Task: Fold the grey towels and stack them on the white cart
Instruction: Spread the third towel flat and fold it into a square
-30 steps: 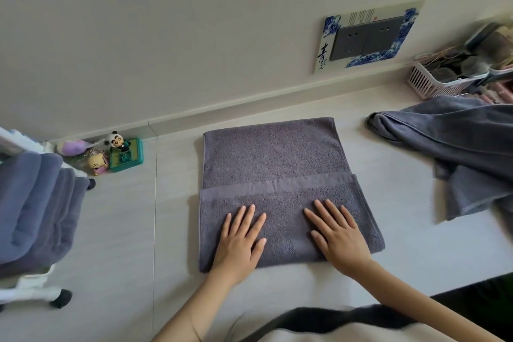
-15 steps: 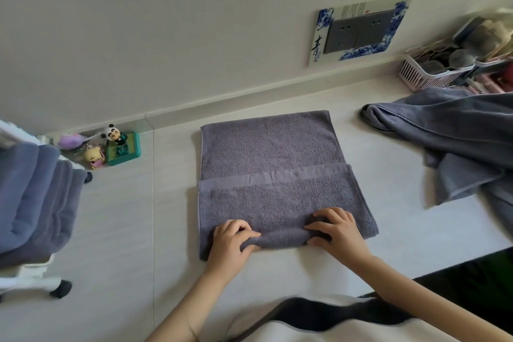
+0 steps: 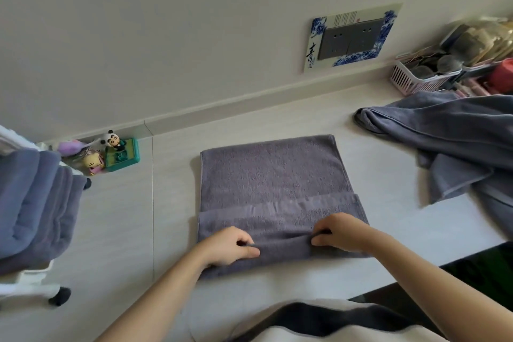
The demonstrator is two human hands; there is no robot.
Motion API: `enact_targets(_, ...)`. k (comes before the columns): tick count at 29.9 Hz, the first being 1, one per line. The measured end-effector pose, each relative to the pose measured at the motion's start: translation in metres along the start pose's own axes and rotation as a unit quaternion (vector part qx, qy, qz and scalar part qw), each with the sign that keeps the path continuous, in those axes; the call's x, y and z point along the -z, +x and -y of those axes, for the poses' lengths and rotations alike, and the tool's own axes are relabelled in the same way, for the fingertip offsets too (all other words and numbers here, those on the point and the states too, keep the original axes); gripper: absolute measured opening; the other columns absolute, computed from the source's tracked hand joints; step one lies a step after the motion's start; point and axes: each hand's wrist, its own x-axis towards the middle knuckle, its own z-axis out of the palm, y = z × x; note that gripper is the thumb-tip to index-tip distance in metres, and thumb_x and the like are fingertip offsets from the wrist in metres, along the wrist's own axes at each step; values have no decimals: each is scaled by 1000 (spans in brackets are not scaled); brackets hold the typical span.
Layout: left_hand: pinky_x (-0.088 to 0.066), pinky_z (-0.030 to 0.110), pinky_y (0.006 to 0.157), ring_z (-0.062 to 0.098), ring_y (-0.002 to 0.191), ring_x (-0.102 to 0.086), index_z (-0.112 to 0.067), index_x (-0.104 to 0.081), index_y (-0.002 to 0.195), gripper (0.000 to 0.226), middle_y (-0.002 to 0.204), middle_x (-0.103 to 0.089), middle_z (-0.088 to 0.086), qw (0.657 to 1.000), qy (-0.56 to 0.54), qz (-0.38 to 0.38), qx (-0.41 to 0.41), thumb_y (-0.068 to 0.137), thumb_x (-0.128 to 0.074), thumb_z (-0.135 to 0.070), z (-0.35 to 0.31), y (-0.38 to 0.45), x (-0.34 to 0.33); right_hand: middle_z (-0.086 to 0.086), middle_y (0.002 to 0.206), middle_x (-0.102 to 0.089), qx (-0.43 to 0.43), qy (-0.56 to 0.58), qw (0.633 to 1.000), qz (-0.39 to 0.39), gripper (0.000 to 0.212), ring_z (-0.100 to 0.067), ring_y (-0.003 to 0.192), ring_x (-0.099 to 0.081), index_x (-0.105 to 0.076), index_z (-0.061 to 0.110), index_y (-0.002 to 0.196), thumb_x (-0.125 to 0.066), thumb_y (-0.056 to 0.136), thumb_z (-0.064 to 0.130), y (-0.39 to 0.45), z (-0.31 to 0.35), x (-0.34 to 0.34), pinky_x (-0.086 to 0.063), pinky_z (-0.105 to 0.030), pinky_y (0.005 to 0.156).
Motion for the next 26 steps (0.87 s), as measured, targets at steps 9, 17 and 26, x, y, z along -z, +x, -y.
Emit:
enact_targets(9, -38, 18, 63, 2, 62, -46, -21, -56, 69, 28, 64, -53, -12, 990, -45, 135, 16, 95, -55, -32, -39, -2, 81, 9, 72, -55, 37, -17, 983, 181, 27, -7, 65, -46, -61, 24, 83, -49, 94, 45, 24, 16, 88, -35, -21, 64)
enact_targets(17, -36, 36, 105, 24, 124, -49, -15, -58, 126, 51, 137, -53, 6, 983, 146, -43, 102, 99, -31, -49, -30, 84, 130, 5, 92, -55, -77, -31, 995, 47, 52, -20, 95, -52, -59, 18, 91, -28, 95, 60, 108, 2, 112, -36, -32, 87)
enact_targets(26, -33, 34, 72, 28, 96, -54, -17, -45, 90, 28, 105, -61, 9, 948, 253, -190, 26, 100, -33, -40, -6, 103, 102, 1, 87, -57, -85, -85, 990, -75, 33, -23, 85, -53, -51, 21, 92, -42, 94, 53, 118, -21, 89, -35, -31, 72)
